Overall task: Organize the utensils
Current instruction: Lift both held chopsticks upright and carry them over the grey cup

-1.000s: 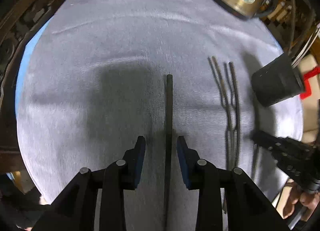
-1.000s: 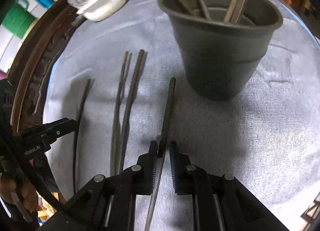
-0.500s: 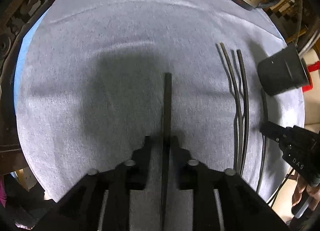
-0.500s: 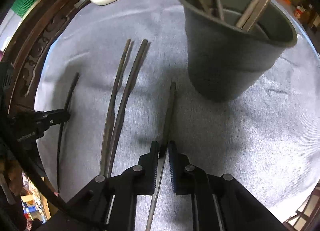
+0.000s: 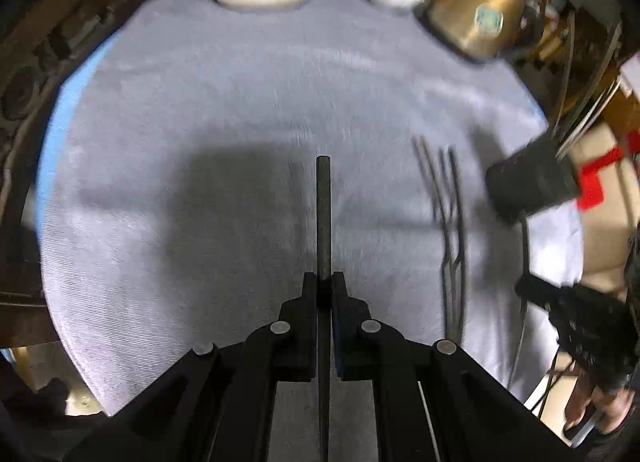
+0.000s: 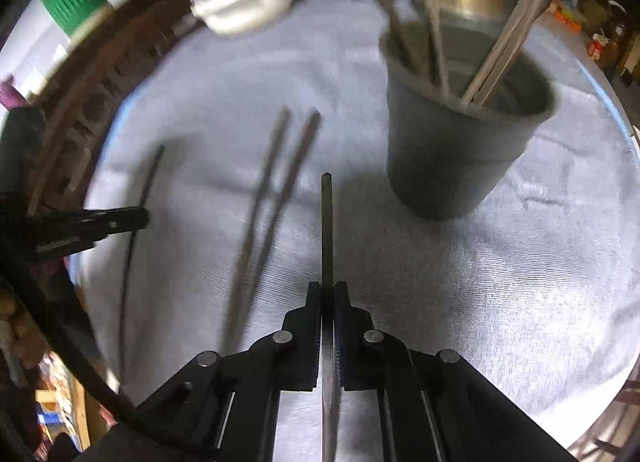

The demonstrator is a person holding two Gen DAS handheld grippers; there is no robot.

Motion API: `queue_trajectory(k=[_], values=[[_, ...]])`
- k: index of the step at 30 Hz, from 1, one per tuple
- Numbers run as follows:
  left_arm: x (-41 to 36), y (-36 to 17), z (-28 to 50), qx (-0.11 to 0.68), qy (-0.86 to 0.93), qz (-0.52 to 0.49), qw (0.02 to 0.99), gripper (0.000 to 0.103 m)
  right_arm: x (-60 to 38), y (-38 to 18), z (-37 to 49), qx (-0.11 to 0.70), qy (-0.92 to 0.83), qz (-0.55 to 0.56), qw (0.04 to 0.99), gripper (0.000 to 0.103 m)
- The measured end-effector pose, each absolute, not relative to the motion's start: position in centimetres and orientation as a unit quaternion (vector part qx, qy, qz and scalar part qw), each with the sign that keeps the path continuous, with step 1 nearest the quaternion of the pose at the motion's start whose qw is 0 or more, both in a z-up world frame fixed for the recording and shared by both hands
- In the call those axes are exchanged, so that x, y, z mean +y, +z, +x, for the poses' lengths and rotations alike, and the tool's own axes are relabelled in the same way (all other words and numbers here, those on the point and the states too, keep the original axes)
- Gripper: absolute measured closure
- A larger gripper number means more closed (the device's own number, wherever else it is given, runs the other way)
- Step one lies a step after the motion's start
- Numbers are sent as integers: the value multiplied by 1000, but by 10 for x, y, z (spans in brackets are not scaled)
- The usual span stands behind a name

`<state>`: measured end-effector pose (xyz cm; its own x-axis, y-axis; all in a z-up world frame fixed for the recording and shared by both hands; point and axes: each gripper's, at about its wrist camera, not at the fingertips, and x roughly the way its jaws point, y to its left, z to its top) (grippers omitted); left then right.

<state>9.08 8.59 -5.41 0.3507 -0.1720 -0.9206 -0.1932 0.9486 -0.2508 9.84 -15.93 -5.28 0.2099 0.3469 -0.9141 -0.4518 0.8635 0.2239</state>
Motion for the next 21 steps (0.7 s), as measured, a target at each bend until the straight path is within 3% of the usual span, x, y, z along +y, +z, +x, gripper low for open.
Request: queue_trajectory(k=[6, 13, 16, 21], values=[[94, 0, 78, 445, 36, -186, 875, 96, -186, 14, 77, 461, 264, 25, 847, 97], [85, 18, 67, 334, 76, -171, 924, 96, -231, 66, 50, 290, 189, 81, 935, 97], [76, 21, 61, 281, 96, -150, 943, 96, -239, 60, 45, 228, 144, 82, 960, 97], [60, 13, 55, 209, 131, -104, 963, 96, -244, 55, 48, 197, 110, 72, 972, 97]])
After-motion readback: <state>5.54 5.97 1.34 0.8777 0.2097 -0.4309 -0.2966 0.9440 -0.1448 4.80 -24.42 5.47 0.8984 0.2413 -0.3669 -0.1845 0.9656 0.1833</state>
